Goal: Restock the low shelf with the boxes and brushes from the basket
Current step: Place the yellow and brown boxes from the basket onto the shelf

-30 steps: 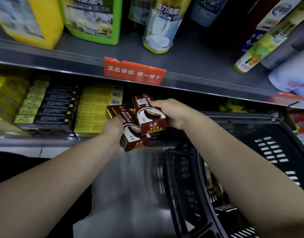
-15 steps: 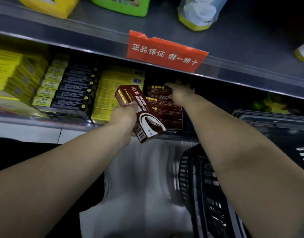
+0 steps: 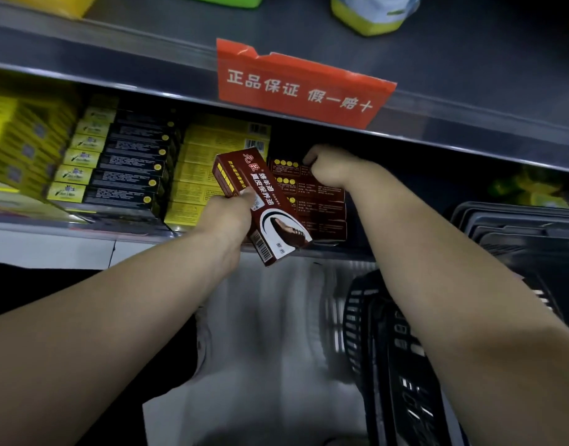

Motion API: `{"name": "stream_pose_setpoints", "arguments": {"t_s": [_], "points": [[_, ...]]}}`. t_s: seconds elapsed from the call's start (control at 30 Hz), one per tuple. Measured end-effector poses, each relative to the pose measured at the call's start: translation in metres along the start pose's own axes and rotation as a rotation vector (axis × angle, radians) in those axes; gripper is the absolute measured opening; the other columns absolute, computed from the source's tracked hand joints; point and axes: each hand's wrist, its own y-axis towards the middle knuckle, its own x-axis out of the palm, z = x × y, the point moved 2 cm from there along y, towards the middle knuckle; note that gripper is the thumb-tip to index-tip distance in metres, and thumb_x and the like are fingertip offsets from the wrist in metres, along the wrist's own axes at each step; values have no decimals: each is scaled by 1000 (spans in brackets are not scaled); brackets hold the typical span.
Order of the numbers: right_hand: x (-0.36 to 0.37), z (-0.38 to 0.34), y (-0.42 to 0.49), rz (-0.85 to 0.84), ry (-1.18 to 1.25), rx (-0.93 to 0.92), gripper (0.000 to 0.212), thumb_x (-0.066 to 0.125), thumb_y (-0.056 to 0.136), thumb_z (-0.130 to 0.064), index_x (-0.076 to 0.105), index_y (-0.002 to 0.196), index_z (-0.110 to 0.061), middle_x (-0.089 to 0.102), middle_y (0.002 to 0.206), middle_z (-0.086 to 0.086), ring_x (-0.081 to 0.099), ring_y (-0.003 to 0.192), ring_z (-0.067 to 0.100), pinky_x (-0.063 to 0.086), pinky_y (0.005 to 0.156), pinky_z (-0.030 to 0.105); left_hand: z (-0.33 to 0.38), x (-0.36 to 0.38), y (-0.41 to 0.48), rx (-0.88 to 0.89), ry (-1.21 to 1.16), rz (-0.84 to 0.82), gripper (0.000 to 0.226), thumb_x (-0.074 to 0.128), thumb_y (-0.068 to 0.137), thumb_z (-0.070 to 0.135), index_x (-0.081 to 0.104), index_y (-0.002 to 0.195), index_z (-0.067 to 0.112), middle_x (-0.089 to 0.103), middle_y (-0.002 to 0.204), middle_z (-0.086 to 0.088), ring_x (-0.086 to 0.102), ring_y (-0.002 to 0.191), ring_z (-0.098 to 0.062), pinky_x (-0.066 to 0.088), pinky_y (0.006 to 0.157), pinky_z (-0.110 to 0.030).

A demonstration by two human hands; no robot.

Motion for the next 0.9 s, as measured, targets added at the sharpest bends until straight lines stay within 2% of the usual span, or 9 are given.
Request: {"name": "stream_pose_setpoints", "arguments": {"t_s": [0.13, 0.3, 0.37, 0.5, 0.57, 0.7, 0.8, 0.83, 0.9], "points": [[-1, -29, -49, -378, 718, -15, 15, 49, 92, -20, 62, 96, -15, 68, 94, 2, 64, 86, 20, 50, 82, 36, 1, 6, -3, 17, -41, -32, 18, 51, 96, 27, 58, 96, 11, 69, 97, -10, 67, 92, -31, 52, 89, -50], [-4, -17, -74, -378, 875, -53, 9, 60, 90, -21, 60, 97, -15, 70, 87, 2, 67, 74, 13, 55, 78, 31, 1, 13, -11, 30, -28, -200, 18, 51, 96, 26, 60, 98, 10, 66, 88, -4, 64, 80, -21, 51, 78, -35], [-16, -7, -70, -221, 737, -49, 14, 62, 89, -29, 60, 95, -16, 70, 87, 1, 67, 71, 11, 55, 70, 27, -1, 13, -15, 47, 82, -263, 16, 52, 95, 27, 58, 100, 12, 65, 92, -2, 63, 85, -18, 47, 74, -26], [-25, 11, -51, 74, 257, -39, 48, 57, 91, -42, 47, 130, -17, 57, 126, 6, 56, 107, 21, 45, 86, 29, -1, 9, -16, 106, 189, -267, 6, 57, 90, 12, 59, 95, 15, 65, 96, -5, 62, 89, -17, 46, 73, -25], [-25, 19, -40, 165, 158, -30, 50, 50, 94, -42, 39, 137, -18, 54, 130, 8, 53, 114, 26, 39, 85, 29, 0, 7, -16, 119, 206, -264, 12, 58, 87, 9, 61, 98, 14, 66, 92, -3, 64, 86, -14, 47, 70, -24], [-24, 23, -15, 318, 137, -62, 36, 46, 98, -29, 42, 132, -18, 51, 129, 6, 49, 108, 16, 35, 81, 19, -1, 8, -17, 129, 226, -297, 12, 58, 87, 8, 60, 84, 20, 64, 80, 5, 60, 73, -6, 45, 66, -22], [-18, 22, 3, 348, 174, -61, 32, 46, 98, -18, 47, 130, -15, 51, 130, 7, 40, 94, 6, 32, 61, 0, 0, 8, -17, 148, 233, -301, 16, 55, 88, 9, 59, 80, 21, 65, 81, 4, 60, 74, -8, 45, 71, -24], [-15, 21, 10, 344, 158, -55, 34, 46, 98, -16, 46, 132, -16, 49, 133, 7, 41, 97, 7, 31, 64, -2, 1, 7, -17, 152, 235, -302, 16, 55, 88, 9, 60, 79, 22, 65, 82, 3, 61, 75, -8, 45, 71, -24], [-6, 18, 21, 305, 71, -43, 41, 46, 98, -19, 41, 138, -21, 43, 141, 8, 42, 112, 13, 32, 85, 16, 3, 6, -18, 157, 242, -304, 16, 56, 87, 9, 61, 79, 22, 66, 83, 2, 61, 77, -9, 46, 71, -25]]}}
